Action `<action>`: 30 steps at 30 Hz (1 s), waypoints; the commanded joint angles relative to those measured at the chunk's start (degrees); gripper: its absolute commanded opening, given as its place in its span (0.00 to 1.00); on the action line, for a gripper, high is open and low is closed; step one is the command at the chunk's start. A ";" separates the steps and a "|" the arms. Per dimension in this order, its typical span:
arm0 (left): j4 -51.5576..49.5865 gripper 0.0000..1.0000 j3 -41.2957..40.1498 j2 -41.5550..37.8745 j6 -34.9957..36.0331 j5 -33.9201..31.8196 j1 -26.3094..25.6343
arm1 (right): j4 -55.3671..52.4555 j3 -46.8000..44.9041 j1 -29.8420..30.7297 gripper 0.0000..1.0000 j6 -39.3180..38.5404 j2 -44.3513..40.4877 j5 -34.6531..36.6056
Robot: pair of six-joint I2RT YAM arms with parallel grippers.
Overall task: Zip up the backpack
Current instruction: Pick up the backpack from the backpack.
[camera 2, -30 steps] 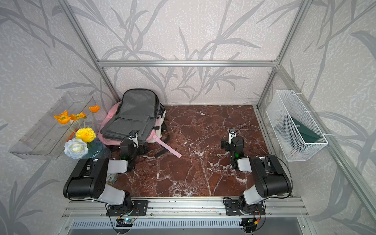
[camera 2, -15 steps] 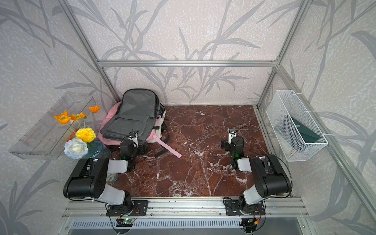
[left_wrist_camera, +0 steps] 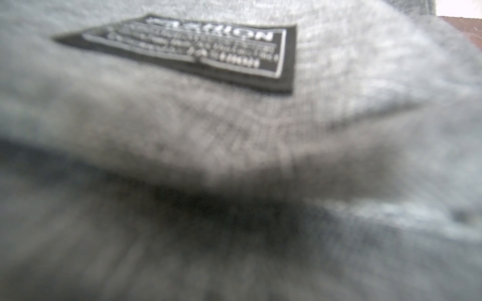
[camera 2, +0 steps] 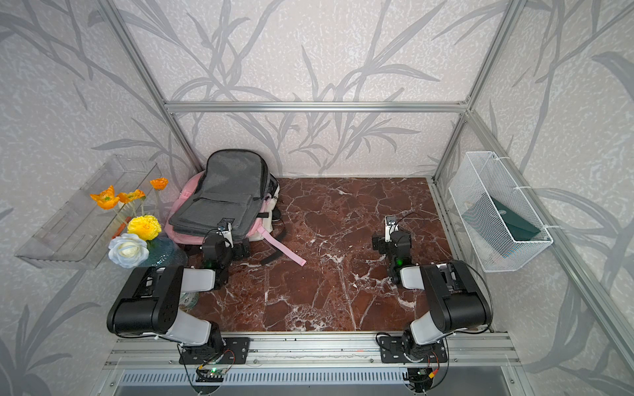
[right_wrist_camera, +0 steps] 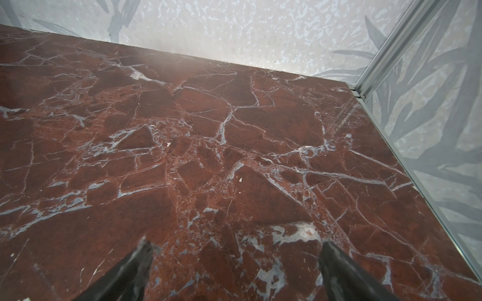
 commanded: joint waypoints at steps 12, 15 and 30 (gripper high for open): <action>0.28 0.99 -2.27 -15.37 4.64 -3.20 -5.53 | 11.57 -5.75 0.76 0.99 -3.46 -3.86 -3.35; -5.04 0.99 -3.45 -24.56 8.04 -8.98 -13.07 | 5.77 -6.18 5.01 0.99 -7.53 -10.90 -0.41; -38.25 0.99 11.07 -37.01 -28.28 -25.91 -18.18 | -38.61 6.02 7.31 0.99 18.28 -38.70 6.64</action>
